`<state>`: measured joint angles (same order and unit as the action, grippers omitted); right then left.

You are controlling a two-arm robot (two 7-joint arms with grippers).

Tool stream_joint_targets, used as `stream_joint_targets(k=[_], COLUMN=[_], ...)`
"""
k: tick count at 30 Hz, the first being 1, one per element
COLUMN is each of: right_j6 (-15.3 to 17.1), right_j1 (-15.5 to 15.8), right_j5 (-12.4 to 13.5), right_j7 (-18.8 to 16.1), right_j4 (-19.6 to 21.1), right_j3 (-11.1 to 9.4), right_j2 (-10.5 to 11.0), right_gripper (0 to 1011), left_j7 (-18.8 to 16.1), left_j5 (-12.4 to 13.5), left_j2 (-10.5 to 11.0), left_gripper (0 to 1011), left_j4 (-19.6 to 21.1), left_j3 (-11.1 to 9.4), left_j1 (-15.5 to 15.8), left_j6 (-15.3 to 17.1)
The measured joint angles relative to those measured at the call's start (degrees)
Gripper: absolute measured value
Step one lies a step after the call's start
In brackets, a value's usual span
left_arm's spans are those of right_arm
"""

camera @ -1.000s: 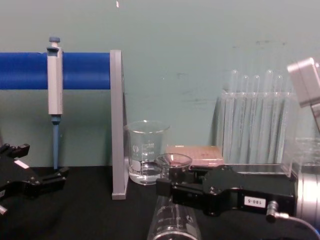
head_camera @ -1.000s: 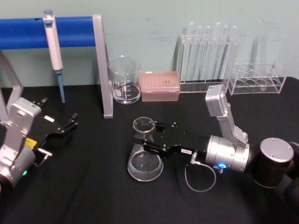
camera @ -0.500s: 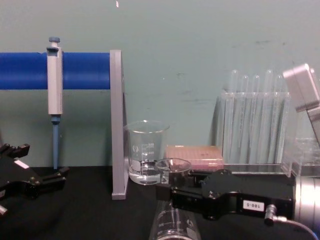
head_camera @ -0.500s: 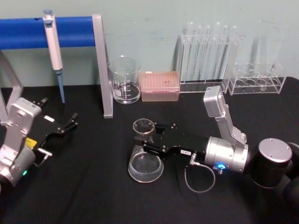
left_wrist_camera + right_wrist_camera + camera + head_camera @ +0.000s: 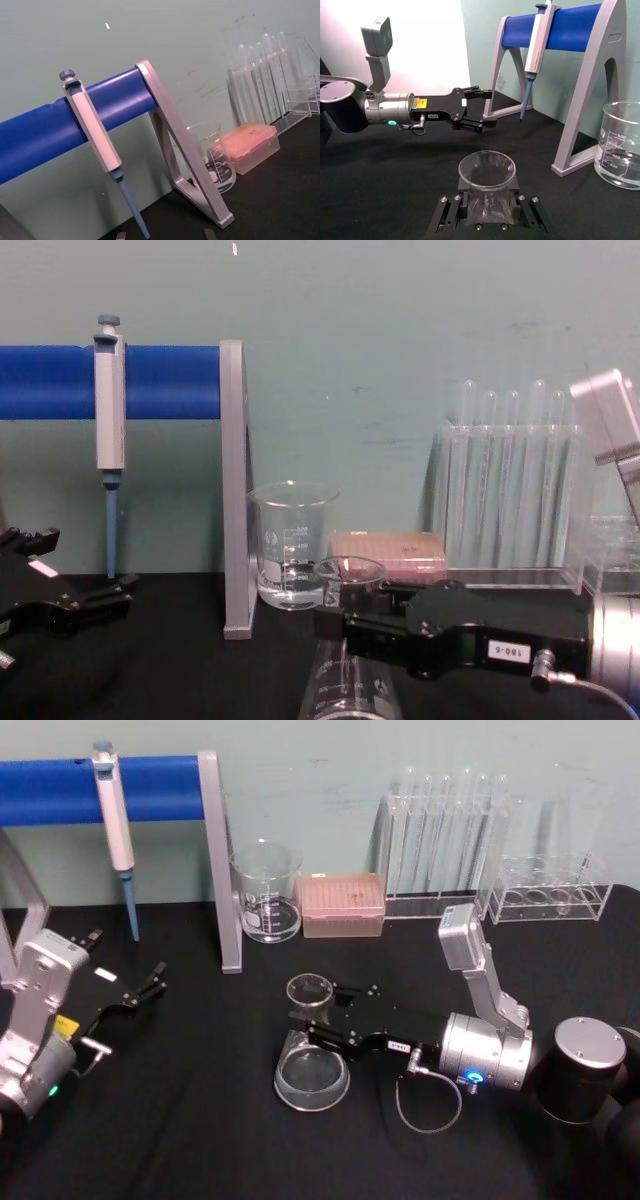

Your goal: Grasp the erlenmeyer flask with one hand, shake it three times, then place it back.

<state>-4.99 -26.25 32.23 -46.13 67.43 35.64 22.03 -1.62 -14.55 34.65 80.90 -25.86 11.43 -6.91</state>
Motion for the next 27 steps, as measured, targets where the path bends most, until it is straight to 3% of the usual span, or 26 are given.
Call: stream_joint_targets(k=[22,27], right_j6=[0.0,0.1], right_j1=[0.1,0.1], right_j5=[-0.1,-0.3], right_j7=[0.0,0.1], right_j4=[0.1,0.1], right_j3=[0.0,0.0], right_j2=[0.1,0.1], right_gripper=[450,561], left_j7=[0.0,0.0], left_j5=[0.0,0.0], left_j2=[0.0,0.0], left_gripper=[1001,1001], left_j4=[0.0,0.0], left_j3=[0.0,0.0], left_j1=[0.0,0.0], left_j6=[0.0,0.0])
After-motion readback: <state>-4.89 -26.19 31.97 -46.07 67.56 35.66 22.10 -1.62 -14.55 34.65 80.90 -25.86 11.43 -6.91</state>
